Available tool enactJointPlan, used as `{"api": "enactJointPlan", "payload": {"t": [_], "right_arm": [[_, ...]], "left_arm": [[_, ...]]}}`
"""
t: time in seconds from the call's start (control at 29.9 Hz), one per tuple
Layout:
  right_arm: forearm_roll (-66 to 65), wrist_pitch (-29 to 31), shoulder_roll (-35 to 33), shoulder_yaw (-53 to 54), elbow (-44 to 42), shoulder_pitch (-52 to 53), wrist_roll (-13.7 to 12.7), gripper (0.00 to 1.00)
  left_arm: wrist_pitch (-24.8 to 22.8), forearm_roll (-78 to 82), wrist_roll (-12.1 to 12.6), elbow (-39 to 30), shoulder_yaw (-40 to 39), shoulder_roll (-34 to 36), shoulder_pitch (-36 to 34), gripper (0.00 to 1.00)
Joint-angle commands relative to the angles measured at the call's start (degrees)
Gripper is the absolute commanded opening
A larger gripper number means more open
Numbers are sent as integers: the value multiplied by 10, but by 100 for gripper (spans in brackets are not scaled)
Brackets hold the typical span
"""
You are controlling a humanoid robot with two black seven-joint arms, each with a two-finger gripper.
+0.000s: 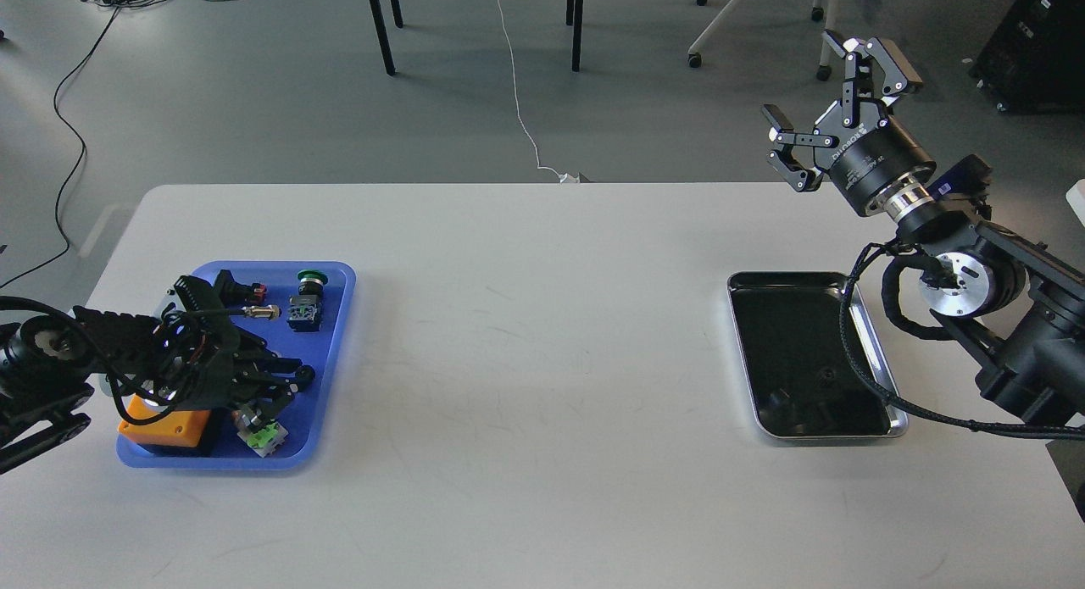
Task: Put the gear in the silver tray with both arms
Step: 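Lift the gear and carry it toward the table middle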
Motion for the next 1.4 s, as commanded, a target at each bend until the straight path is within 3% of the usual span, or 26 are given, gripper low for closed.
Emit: {"api": "enactJointPlan", "payload": {"t": [0.0, 0.23, 0.77, 1.04, 1.2, 1.37], "right_arm": [[0, 0, 0, 0, 0, 1, 0, 98], [0, 0, 0, 0, 0, 1, 0, 98], [0, -1, -4, 0, 0, 6, 1, 98], [0, -1, -15, 0, 1, 6, 0, 98], [1, 3, -33, 7, 3, 7, 0, 98], [1, 5, -73, 11, 22, 5, 0, 98]], "left_arm": [[-1, 0, 0, 0, 0, 1, 0, 23], [-1, 0, 0, 0, 0, 1, 0, 18], [-1, 0, -14, -5, -3, 18, -37, 17], [-6, 0, -14, -11, -5, 32, -126, 16], [-29, 0, -14, -25, -6, 7, -193, 16], [-49, 0, -14, -54, -1, -89, -200, 16]]}}
